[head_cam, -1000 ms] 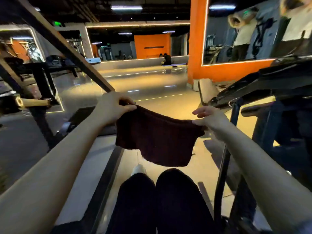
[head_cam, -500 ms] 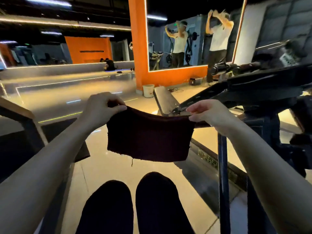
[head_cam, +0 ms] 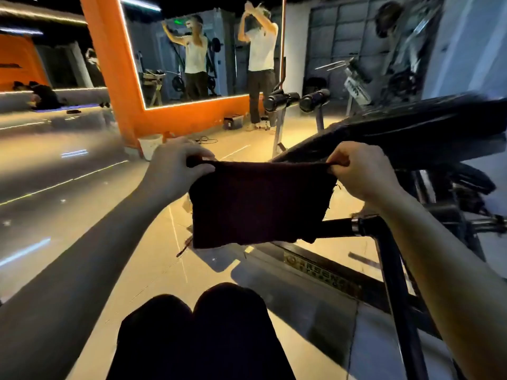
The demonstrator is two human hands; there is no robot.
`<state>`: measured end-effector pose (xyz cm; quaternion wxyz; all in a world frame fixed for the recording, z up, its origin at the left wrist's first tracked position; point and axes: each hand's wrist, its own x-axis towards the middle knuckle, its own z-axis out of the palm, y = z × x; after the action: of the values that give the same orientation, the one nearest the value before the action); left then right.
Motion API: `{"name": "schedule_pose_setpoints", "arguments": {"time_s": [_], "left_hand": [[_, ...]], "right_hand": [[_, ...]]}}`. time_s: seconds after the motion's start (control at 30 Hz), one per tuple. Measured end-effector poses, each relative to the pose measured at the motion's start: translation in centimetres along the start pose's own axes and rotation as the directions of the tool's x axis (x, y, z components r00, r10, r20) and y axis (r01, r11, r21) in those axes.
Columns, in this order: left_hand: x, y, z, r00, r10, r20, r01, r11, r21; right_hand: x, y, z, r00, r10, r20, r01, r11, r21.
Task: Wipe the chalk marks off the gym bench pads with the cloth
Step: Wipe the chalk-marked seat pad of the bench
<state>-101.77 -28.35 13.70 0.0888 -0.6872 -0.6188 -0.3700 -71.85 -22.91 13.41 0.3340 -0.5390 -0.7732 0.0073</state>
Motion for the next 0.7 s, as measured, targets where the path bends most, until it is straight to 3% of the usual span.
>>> {"name": "schedule_pose_setpoints", "arguments": {"time_s": [0.13, 0.33, 0.43, 0.53, 0.7], "left_hand": [[4.5, -2.6, 4.2, 0.995, 0.033, 0.09, -0.022, 0.992, -0.122], [10.1, -4.1, 9.3, 0.967, 0.172, 0.188, -0.104, 0.939, -0.327], [11.6, -3.3, 12.0, 0.921, 0.32, 0.224, -0.193, 0.871, -0.452], [12.6, -1.2, 15.3, 0.874, 0.452, 0.181, -0.296, 0.789, -0.538], [14.5, 3.4, 19.4, 0.794, 0.605, 0.062, -0.449, 0.651, -0.612]], "right_hand": [[1.8, 0.2, 0.4, 0.985, 0.164, 0.056, -0.17, 0.978, 0.118], [3.1, 1.5, -0.4, 0.962, 0.271, 0.025, -0.272, 0.951, 0.146], [2.5, 2.2, -0.8, 0.922, 0.325, -0.209, -0.327, 0.945, 0.024], [1.9, 3.1, -1.5, 0.818, 0.318, -0.479, -0.429, 0.892, -0.14], [1.2, 3.9, -3.2, 0.563, 0.382, -0.733, -0.577, 0.816, -0.018]]}}
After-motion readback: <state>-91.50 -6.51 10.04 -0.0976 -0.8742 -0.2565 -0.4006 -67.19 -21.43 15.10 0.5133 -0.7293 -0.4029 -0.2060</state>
